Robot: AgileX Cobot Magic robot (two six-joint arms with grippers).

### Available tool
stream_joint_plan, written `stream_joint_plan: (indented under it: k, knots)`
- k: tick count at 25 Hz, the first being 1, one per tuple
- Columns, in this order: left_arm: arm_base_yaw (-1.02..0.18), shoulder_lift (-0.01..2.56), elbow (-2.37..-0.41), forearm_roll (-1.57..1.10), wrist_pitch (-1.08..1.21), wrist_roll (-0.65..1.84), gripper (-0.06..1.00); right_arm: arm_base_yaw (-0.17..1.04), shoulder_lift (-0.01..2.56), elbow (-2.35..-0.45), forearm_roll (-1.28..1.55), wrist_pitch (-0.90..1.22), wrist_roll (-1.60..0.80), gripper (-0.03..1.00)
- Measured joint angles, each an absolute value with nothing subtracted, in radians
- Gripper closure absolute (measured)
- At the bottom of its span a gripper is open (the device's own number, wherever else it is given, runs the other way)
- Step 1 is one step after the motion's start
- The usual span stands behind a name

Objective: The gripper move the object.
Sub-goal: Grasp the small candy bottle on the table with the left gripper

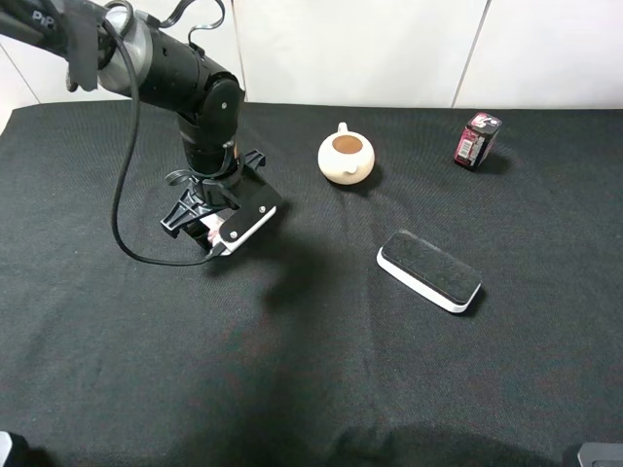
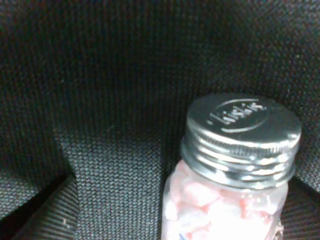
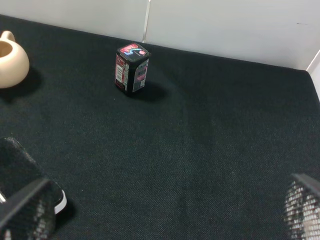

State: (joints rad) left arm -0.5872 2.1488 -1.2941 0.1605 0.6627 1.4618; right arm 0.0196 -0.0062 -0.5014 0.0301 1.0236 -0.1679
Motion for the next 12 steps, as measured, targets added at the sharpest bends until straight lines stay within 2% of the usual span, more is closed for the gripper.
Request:
stream_joint_plan:
  k: [12]
  knots:
    - [-0.587, 2.149, -1.294, 0.158, 0.667, 1.456, 0.12, 0.02, -0.006, -0.501, 0.03, 1.024, -0.168, 0.27]
